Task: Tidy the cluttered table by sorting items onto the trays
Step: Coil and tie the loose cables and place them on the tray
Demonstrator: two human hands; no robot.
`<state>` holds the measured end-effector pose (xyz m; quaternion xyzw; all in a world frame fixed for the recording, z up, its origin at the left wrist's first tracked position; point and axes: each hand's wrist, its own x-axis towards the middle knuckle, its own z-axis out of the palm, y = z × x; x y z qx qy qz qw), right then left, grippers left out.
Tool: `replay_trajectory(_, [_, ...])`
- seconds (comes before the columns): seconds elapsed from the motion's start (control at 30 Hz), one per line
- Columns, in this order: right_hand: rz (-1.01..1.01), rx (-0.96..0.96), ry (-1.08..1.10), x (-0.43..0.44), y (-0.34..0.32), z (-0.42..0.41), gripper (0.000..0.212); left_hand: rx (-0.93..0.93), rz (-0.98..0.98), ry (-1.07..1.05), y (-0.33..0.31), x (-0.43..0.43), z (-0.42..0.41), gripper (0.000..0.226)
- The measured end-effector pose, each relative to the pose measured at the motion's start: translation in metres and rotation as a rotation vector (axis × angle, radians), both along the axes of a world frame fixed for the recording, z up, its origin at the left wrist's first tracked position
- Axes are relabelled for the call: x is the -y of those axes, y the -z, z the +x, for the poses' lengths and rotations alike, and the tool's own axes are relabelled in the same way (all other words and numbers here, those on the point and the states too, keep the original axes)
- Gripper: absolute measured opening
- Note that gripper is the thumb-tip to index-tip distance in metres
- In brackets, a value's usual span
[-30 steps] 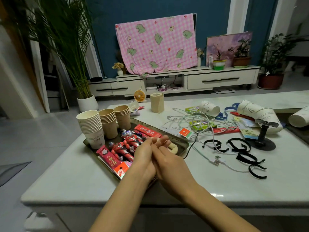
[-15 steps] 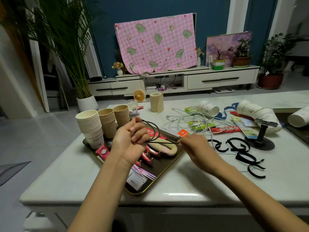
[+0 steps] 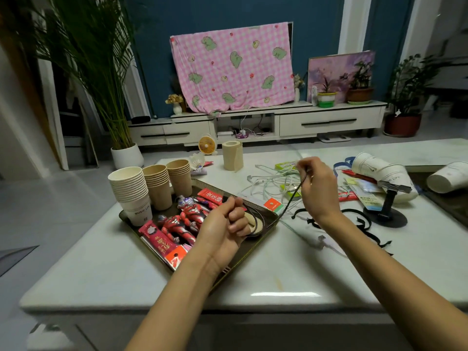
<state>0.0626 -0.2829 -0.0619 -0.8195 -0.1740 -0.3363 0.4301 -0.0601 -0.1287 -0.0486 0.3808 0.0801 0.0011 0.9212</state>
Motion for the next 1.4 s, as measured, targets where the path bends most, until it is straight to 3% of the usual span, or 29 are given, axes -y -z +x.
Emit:
replay_trajectory(0.1, [-0.237, -0.296, -0.200, 0.003, -0.006, -0.011, 0.037, 0.030, -0.027, -0.014, -0.004, -0.007, 0.000, 0.033])
replay_trajectory(0.23, [-0.460, -0.198, -0.121, 0.001, -0.015, -0.042, 0.034, 0.112, -0.079, -0.001, -0.013, -0.015, -0.004, 0.036])
replay_trajectory(0.3, [-0.386, -0.099, -0.199, -0.003, -0.022, -0.060, 0.035, 0.154, -0.138, 0.016, -0.017, -0.017, -0.006, 0.036])
replay_trajectory(0.37, [-0.228, -0.118, -0.400, -0.009, -0.031, -0.079, 0.036, 0.195, -0.176, 0.031, -0.021, -0.018, -0.009, 0.035])
replay_trajectory(0.5, [-0.055, -0.578, -0.849, -0.023, -0.025, -0.101, 0.040, 0.226, -0.221, 0.017, -0.027, -0.016, -0.011, 0.037])
replay_trajectory(0.57, [0.078, -0.787, -0.976, -0.027, -0.017, -0.105, 0.040, 0.222, -0.252, 0.000, -0.030, -0.016, -0.012, 0.036])
replay_trajectory(0.63, [0.184, -0.842, -0.998, -0.030, -0.014, -0.105, 0.025, 0.210, -0.256, -0.013, -0.031, -0.017, -0.012, 0.035])
replay_trajectory(0.67, [0.227, -0.800, -0.969, -0.031, -0.015, -0.103, 0.020, 0.205, -0.245, -0.018, -0.030, -0.018, -0.012, 0.034])
replay_trajectory(0.77, [0.365, -0.589, -0.718, -0.026, -0.018, -0.089, 0.046, 0.213, -0.198, -0.001, -0.031, -0.024, -0.016, 0.029])
replay_trajectory(0.9, [0.490, -0.480, -0.619, -0.020, -0.021, -0.082, 0.039, 0.255, -0.086, -0.015, -0.032, -0.027, -0.018, 0.027])
replay_trajectory(0.97, [0.338, -0.190, -0.565, -0.018, -0.023, -0.089, 0.037, 0.264, -0.072, -0.039, -0.032, -0.026, -0.017, 0.030])
replay_trajectory(1.03, [-0.011, 0.143, -0.496, -0.015, -0.030, -0.096, 0.038, 0.266, -0.076, -0.056, -0.033, -0.026, -0.017, 0.032])
replay_trajectory(1.07, [-0.178, 0.193, -0.490, -0.015, -0.032, -0.096, 0.039, 0.267, -0.078, -0.061, -0.033, -0.027, -0.016, 0.033])
replay_trajectory(1.1, [-0.270, 0.063, -0.562, -0.018, -0.033, -0.096, 0.039, 0.268, -0.081, -0.069, -0.034, -0.027, -0.017, 0.034])
replay_trajectory(1.17, [-0.242, -0.410, -0.799, -0.029, -0.035, -0.102, 0.029, 0.262, -0.083, -0.093, -0.033, -0.026, -0.016, 0.035])
replay_trajectory(1.27, [0.051, -0.989, -1.116, -0.050, -0.020, -0.117, 0.030, 0.252, -0.104, -0.137, -0.031, -0.021, -0.014, 0.036])
replay_trajectory(1.4, [0.319, -1.164, -1.221, -0.051, -0.006, -0.114, 0.021, 0.235, -0.132, -0.117, -0.031, -0.027, -0.015, 0.035])
